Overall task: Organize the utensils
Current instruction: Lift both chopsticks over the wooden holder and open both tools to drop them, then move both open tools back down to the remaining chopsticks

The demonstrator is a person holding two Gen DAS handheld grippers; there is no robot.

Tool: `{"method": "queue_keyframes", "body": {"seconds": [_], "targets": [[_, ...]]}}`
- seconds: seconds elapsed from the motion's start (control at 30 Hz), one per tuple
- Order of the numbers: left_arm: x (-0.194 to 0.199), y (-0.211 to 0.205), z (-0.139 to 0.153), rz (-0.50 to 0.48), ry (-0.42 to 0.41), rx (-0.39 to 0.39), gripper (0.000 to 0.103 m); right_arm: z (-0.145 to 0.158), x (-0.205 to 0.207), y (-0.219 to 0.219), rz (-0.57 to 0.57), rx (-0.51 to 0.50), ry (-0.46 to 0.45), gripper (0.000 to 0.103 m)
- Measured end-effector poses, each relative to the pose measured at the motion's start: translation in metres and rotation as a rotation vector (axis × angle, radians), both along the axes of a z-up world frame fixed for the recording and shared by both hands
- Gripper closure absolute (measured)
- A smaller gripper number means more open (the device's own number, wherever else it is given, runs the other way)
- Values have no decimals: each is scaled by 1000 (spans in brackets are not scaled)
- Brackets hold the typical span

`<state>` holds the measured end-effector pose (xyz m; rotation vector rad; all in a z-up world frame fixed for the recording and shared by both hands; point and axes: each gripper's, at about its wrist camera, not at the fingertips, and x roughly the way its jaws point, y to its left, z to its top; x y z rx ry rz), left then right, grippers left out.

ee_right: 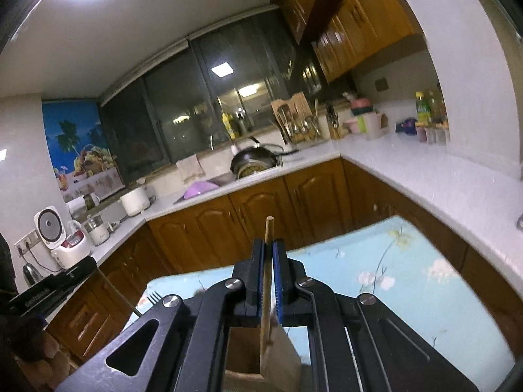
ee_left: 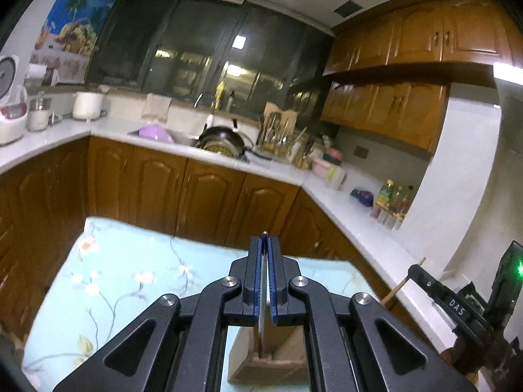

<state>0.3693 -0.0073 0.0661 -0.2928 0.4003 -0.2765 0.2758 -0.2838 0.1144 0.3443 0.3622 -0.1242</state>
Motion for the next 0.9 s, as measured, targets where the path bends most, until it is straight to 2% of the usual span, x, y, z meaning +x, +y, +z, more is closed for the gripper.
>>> {"method": "queue_keyframes", "body": {"seconds": [0.2, 0.3, 0.57, 0.63, 0.7, 0.77, 0.8, 0.83, 0.9], "targets": [[19, -7, -9, -6, 59, 10, 101, -13, 1, 2, 10, -4, 39, 97], [12, -1, 2, 0, 52, 17, 101, -10, 2, -1, 19, 0, 53, 97], [7, -3, 9, -1, 57, 34, 100, -11, 4, -2, 22, 1, 67, 97], [9, -1, 10, -7, 70, 34, 100, -10, 4, -2, 27, 8, 75, 92], [5, 5, 9, -15, 93, 31, 90, -12, 3, -3, 33, 27, 77, 90], [2, 10, 13, 4, 88, 25, 72, -11, 1, -4, 33, 43, 78, 77], [-1, 11, 16, 8, 83, 25, 68, -9, -3, -6, 37, 55, 69, 57], [-5, 14, 18, 10, 77, 25, 63, -8, -5, -6, 39, 60, 61, 42], [-12, 17, 20, 18, 71, 25, 55, -3, -15, -6, 26, 57, 45, 33]]}}
